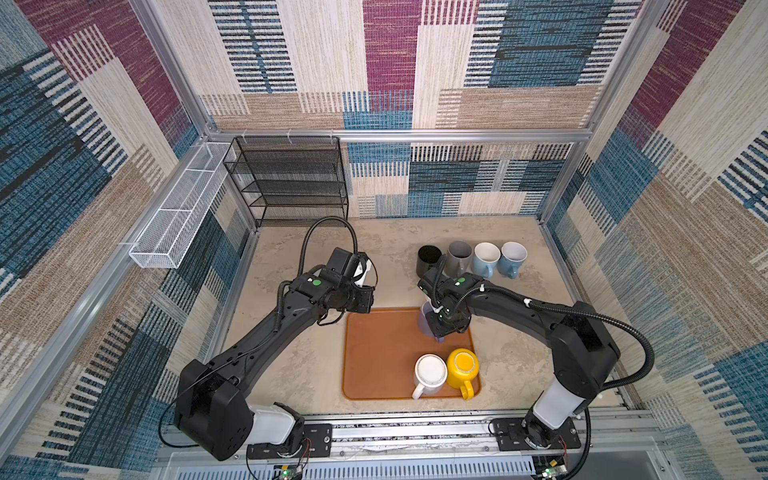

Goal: Turn the mug right side up
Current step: 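Lift the lavender mug off the tray with the right gripper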

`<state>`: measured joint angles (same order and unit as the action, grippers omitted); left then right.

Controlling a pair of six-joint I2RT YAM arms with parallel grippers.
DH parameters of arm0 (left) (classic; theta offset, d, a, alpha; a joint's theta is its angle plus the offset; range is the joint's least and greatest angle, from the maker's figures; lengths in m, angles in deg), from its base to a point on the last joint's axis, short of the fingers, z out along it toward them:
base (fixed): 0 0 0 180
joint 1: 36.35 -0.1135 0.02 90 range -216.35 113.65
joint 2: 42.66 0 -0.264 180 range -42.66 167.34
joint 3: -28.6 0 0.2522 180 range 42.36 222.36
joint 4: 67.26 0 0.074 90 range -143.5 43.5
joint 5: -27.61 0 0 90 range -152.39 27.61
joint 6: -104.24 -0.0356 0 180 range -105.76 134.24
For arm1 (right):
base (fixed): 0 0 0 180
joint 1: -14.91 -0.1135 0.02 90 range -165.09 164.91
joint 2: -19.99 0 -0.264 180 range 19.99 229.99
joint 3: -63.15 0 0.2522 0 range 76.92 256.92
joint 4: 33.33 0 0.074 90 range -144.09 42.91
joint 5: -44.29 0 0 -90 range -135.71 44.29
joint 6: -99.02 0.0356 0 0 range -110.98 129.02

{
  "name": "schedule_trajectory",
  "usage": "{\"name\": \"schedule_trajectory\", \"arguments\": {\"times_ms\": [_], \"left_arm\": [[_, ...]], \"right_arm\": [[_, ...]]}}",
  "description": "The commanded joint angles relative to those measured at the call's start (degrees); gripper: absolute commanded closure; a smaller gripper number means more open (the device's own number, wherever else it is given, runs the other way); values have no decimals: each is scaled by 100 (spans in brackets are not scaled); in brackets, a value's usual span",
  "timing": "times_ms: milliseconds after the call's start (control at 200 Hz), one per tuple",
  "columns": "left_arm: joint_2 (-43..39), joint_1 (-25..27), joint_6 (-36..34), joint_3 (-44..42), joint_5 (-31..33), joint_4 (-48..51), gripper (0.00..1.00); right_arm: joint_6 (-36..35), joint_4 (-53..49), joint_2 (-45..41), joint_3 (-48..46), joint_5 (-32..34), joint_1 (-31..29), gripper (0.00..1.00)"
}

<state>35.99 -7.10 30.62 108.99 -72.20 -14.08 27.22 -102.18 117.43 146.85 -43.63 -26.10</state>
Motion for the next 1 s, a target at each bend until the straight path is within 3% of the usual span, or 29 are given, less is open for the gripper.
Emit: {"name": "schedule_trajectory", "arguments": {"times_ms": [0,731,992], "left_arm": [[-34,1,-91,7,13,80,79],[-196,-8,101,-65,57,66,77],[-306,-29,230,-36,84,23,77]], "right_arm": [[61,205,59,31,-42,6,66],[7,575,-179,314,-143,135,96],[-61,1256,-496,376,-975,463,100]]}}
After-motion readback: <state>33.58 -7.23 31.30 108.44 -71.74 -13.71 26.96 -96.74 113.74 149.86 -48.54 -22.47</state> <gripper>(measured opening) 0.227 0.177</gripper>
